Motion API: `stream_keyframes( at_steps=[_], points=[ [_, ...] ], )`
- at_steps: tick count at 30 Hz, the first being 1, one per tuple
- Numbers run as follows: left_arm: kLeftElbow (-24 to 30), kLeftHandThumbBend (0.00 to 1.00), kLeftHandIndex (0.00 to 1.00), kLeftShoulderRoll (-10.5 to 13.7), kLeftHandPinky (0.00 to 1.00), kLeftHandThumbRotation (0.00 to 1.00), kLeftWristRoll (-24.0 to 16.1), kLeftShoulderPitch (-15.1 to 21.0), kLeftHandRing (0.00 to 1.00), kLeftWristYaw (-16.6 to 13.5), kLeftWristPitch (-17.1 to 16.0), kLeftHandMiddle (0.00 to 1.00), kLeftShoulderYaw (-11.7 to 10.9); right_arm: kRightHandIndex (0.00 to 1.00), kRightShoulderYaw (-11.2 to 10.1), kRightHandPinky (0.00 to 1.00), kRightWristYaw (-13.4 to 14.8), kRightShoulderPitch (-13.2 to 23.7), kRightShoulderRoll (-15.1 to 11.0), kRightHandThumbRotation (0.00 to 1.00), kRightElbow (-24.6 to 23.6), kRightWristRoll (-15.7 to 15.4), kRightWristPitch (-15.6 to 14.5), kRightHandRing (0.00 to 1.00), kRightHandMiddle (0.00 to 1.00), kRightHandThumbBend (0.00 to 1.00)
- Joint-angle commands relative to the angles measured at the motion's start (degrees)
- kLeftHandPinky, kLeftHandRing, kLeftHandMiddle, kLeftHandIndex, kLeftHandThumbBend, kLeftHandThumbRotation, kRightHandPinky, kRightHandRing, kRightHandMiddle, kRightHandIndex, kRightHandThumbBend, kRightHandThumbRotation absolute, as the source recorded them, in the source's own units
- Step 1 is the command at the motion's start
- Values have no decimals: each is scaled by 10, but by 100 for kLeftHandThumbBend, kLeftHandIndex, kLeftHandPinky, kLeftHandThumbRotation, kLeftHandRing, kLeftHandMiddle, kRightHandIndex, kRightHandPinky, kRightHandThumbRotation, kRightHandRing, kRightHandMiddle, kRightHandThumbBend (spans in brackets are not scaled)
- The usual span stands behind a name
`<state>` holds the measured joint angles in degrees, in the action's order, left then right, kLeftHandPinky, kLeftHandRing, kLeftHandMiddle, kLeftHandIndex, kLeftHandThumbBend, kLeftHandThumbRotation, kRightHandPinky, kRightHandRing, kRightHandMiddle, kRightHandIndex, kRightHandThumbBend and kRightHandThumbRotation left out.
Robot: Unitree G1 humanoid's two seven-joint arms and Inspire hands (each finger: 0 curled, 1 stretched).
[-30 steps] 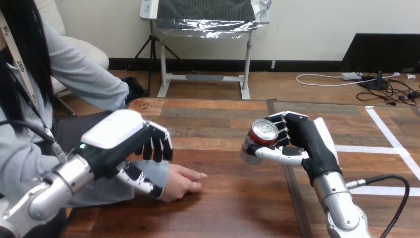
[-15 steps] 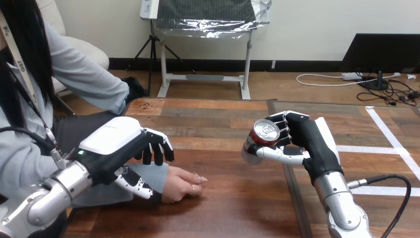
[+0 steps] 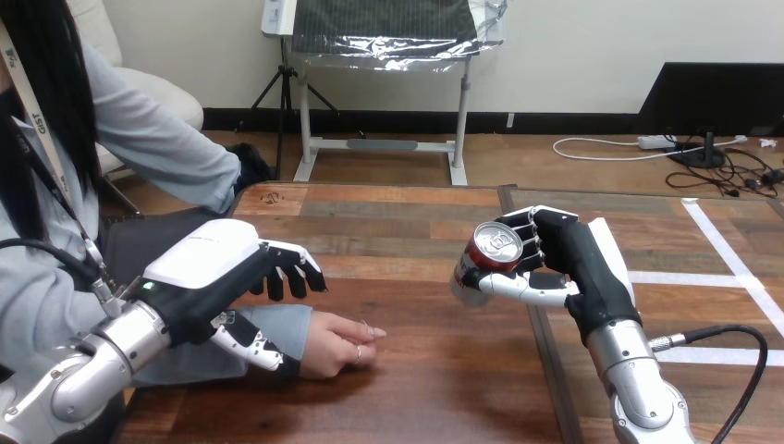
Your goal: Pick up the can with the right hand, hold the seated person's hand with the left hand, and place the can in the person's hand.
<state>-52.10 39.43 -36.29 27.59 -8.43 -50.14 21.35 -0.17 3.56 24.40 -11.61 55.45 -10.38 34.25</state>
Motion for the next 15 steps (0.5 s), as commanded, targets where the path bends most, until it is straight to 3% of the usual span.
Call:
stream_keyframes(
  at_steps=[1, 15],
  points=[
    [19, 100, 67, 2, 55, 18, 12, 8, 62, 1, 15, 66, -19, 53, -8, 42, 4, 54, -15, 0, -32, 7, 21, 48, 53, 75],
    [-6, 100, 72, -4, 61, 18, -3, 10, 68, -24, 20, 71, -10, 53, -8, 42, 1, 50, -16, 0, -33, 8, 22, 47, 53, 76]
  ],
)
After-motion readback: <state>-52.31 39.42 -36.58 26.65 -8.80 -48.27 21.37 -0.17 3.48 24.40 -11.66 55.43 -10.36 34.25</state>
